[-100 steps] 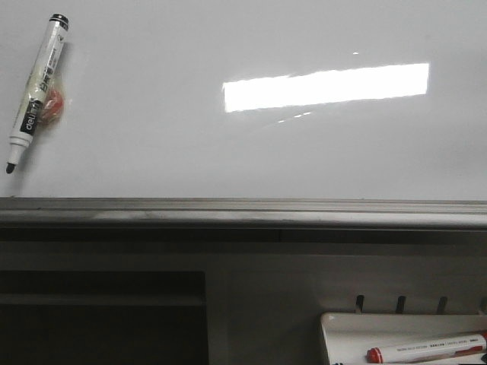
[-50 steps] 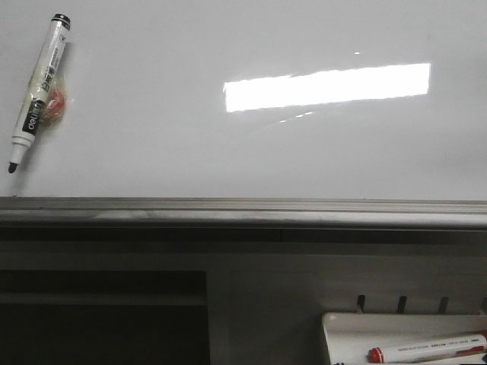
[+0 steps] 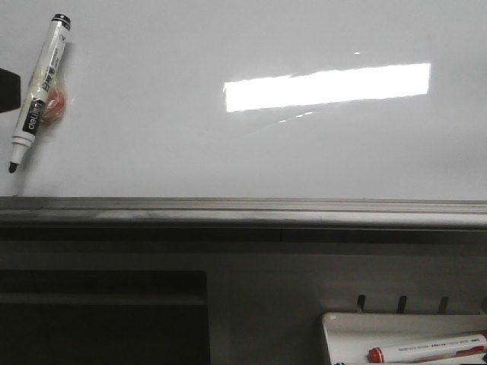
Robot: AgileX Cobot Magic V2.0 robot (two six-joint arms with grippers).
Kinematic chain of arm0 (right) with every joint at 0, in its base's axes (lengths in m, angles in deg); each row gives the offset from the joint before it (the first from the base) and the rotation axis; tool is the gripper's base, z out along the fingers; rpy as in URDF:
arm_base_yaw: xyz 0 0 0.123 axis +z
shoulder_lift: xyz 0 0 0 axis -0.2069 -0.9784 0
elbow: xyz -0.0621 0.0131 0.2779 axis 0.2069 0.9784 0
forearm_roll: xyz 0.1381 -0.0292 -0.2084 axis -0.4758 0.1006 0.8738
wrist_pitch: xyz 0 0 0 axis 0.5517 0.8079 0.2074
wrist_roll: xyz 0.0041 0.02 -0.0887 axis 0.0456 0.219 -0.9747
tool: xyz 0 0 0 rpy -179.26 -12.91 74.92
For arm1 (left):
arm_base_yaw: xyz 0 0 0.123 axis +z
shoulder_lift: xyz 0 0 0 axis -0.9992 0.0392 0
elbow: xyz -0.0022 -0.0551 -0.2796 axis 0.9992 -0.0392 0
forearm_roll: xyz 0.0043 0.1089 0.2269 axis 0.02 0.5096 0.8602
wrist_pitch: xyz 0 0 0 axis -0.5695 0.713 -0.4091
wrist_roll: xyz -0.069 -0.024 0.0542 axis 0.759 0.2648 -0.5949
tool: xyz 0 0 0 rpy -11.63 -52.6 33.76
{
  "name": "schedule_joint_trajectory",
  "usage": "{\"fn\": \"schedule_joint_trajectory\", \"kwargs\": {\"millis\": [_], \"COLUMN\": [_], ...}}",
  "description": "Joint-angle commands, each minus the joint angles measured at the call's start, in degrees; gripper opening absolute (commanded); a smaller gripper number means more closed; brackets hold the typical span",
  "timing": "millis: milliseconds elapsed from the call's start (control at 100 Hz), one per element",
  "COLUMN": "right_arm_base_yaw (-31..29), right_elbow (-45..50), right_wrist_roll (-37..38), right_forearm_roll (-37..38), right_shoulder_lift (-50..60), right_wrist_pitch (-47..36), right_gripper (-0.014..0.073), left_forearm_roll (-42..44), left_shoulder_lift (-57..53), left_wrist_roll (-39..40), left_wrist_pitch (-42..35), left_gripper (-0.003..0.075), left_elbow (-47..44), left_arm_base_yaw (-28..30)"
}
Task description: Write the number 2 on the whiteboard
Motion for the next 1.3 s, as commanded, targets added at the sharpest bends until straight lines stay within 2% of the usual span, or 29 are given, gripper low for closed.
{"fn": "schedule_joint_trajectory", "kwargs": {"millis": [0,270,460,580,650,660,730,1010,1090,1150,1210,1290], "right_arm_base_yaw": [-0.3,-0.3,-0.3,-0.3,-0.3,-0.3,-0.3,-0.3,-0.3,-0.3,-0.3,0.6], "right_elbow": [-1.8,-1.8,-1.8,-1.8,-1.8,-1.8,-1.8,-1.8,-1.8,-1.8,-1.8,-1.8], "right_wrist_roll": [-0.1,-0.1,-0.1,-0.1,-0.1,-0.1,-0.1,-0.7,-2.3,-6.0,-11.8,-23.5], "right_forearm_roll": [-0.5,-0.5,-0.5,-0.5,-0.5,-0.5,-0.5,-0.5,-2.4,-6.0,-12.7,-23.0], "right_shoulder_lift": [-1.0,-1.0,-1.0,-1.0,-1.0,-1.0,-1.0,-1.2,-1.4,-1.8,-2.2,-3.2], "right_wrist_pitch": [-3.7,-3.9,-3.9,-3.9,-3.9,-3.9,-3.9,-2.4,-1.5,-1.1,-0.9,-0.9], "right_gripper": [-0.0061,-0.0061,-0.0060,-0.0060,-0.0061,-0.0061,-0.0060,-0.0061,-0.0060,-0.0060,-0.0060,-0.0060], "left_forearm_roll": [0.1,-0.2,-2.5,-2.7,-2.7,-2.7,-2.6,-2.2,0.9,3.9,6.9,12.1], "left_shoulder_lift": [2.9,10.5,13.4,13.5,13.5,13.5,13.5,13.4,12.6,11.6,10.1,8.1], "left_wrist_roll": [0.0,0.0,0.0,0.0,0.0,0.0,0.0,0.0,0.0,0.0,0.0,0.0], "left_wrist_pitch": [-6.5,-6.6,-5.5,-4.9,-4.9,-4.9,-4.8,-4.6,-4.6,-4.6,-4.6,-4.6], "left_gripper": [0.0494,0.0487,0.0384,0.0249,0.0121,0.0080,-0.0020,-0.0020,-0.0020,-0.0020,-0.0020,-0.0020], "left_elbow": [2.6,6.6,6.8,6.8,6.8,6.8,6.8,6.8,6.8,6.8,6.8,6.8], "left_arm_base_yaw": [-0.6,-1.2,-1.2,-1.2,-1.2,-1.2,-1.2,-1.2,-1.2,-1.2,-1.3,-1.8]}}
